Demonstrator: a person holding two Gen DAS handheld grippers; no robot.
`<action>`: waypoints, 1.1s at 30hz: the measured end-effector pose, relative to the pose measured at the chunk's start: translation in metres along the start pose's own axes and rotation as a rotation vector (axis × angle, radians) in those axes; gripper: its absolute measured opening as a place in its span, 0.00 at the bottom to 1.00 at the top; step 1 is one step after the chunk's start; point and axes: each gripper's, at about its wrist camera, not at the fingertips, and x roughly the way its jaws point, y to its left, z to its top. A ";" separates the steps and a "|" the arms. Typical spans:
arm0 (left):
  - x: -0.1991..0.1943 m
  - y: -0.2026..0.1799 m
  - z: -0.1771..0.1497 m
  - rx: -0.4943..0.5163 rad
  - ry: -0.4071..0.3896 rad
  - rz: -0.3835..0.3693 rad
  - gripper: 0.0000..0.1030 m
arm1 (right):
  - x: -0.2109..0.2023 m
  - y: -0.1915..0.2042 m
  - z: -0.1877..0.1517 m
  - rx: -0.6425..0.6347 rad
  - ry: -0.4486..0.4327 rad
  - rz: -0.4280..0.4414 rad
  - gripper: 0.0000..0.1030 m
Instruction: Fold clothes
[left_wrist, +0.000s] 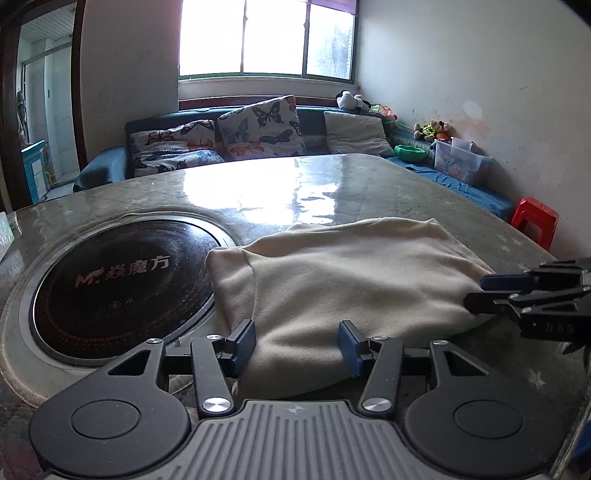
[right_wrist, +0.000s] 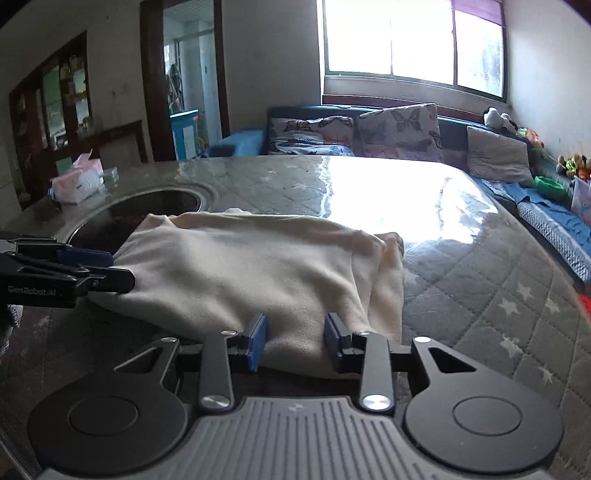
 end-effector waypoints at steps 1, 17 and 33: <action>-0.002 0.001 0.001 -0.009 -0.003 0.000 0.52 | -0.001 0.001 0.002 -0.005 0.003 0.000 0.33; -0.013 0.037 -0.011 -0.178 0.022 0.030 0.53 | 0.003 0.057 0.036 -0.226 0.001 0.162 0.33; -0.033 0.063 -0.007 -0.228 -0.005 0.047 0.52 | 0.016 0.118 0.045 -0.456 0.019 0.298 0.33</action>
